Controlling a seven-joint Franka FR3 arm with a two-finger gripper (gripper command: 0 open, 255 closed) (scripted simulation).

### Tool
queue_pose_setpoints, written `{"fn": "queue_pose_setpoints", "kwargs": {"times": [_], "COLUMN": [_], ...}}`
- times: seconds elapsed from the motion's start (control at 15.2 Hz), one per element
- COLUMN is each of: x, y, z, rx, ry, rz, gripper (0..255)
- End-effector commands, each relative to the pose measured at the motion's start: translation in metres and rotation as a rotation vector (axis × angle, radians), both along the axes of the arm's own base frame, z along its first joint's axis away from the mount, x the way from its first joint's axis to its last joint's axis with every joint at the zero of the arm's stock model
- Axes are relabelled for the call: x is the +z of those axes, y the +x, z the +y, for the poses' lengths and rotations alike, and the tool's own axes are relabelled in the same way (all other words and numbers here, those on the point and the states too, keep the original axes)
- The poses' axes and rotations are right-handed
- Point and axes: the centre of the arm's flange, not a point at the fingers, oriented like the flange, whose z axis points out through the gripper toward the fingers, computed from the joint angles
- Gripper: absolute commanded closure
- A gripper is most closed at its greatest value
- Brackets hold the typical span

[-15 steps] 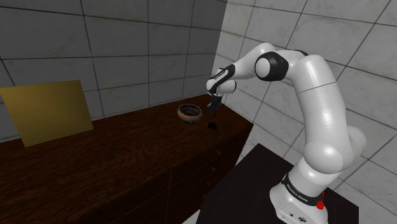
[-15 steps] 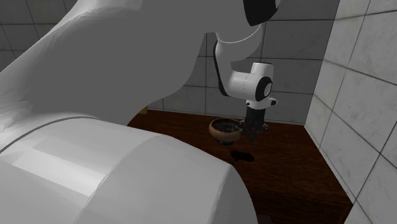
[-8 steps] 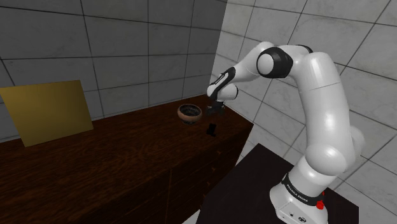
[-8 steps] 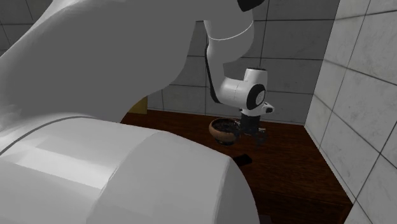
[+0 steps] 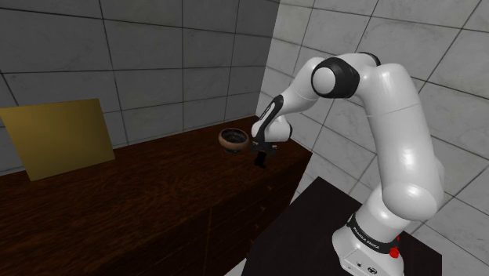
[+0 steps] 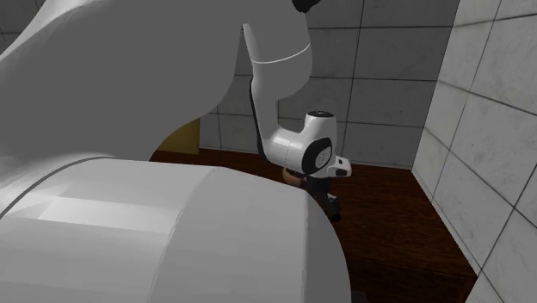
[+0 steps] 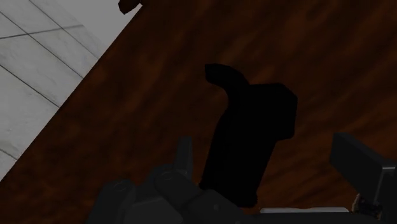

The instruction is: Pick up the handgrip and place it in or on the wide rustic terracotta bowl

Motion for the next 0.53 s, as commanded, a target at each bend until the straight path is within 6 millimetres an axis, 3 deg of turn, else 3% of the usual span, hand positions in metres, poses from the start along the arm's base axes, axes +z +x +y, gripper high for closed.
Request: {"fn": "queue_pose_setpoints", "kwargs": {"times": [0.0, 0.26, 0.46], "x": [-0.011, -0.03, -0.03], "y": [0.0, 0.002, 0.002], "z": [0.0, -0.002, -0.002], "rx": [-0.01, -0.01, -0.01], "ry": [-0.001, -0.001, -0.001], "rz": [-0.002, -0.002, -0.002], "gripper": [0, 0, 0]}}
